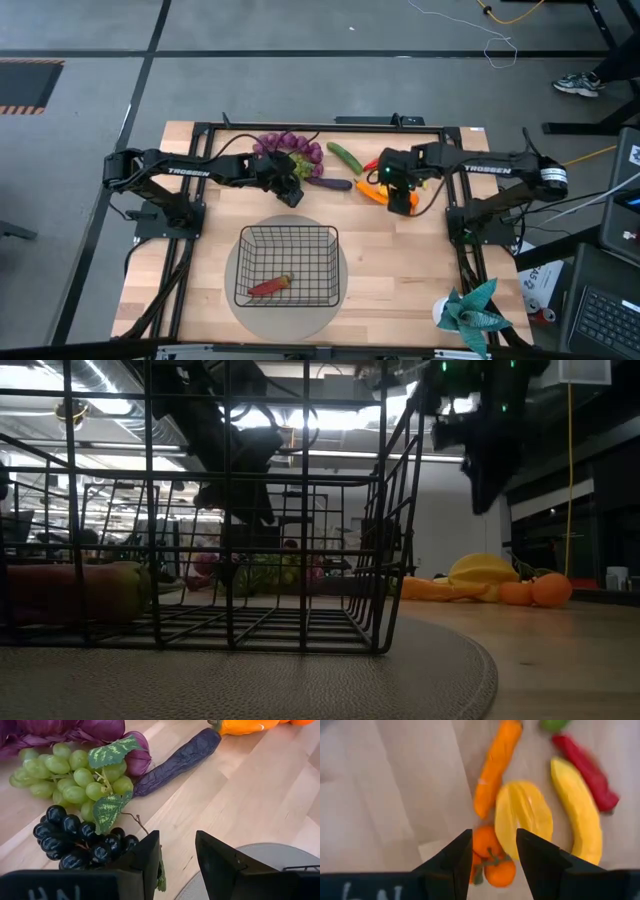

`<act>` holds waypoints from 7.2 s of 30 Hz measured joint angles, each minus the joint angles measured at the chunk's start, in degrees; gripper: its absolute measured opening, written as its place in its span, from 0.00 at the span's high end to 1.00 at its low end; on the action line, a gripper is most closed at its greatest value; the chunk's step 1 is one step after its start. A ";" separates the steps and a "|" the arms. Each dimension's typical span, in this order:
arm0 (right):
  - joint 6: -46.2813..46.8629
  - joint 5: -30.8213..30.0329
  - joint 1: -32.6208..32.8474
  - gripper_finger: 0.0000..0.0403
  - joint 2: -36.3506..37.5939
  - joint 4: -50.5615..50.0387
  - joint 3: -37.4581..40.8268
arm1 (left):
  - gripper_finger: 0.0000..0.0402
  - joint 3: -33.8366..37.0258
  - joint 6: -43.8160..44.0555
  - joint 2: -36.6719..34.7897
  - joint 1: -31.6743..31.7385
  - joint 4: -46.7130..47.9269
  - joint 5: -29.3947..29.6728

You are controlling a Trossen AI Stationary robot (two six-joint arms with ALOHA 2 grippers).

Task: Build produce basket
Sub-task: Put the starfruit into the black wire basket, then put the tangerine into the black wire basket

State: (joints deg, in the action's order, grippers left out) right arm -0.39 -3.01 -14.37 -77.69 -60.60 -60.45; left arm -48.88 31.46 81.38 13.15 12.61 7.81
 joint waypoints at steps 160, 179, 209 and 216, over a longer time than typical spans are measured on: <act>42.78 -25.06 20.12 0.56 17.89 -3.30 -0.96 | 0.70 -0.04 -1.84 0.04 -2.80 1.78 5.20; 57.04 -17.57 17.82 0.56 4.76 -4.60 11.51 | 0.70 -0.04 -1.86 0.04 -2.79 1.74 5.20; 49.60 -17.90 9.78 0.61 -10.72 1.81 12.18 | 0.70 -0.04 -2.08 0.04 -2.86 1.74 7.98; 47.33 -16.27 9.59 0.83 -11.72 2.65 12.18 | 0.70 -0.04 -2.08 0.04 -2.84 1.75 8.04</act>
State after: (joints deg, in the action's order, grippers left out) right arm 46.94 -19.29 -4.78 -89.41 -57.95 -48.27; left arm -48.93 29.39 81.43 10.31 14.36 15.86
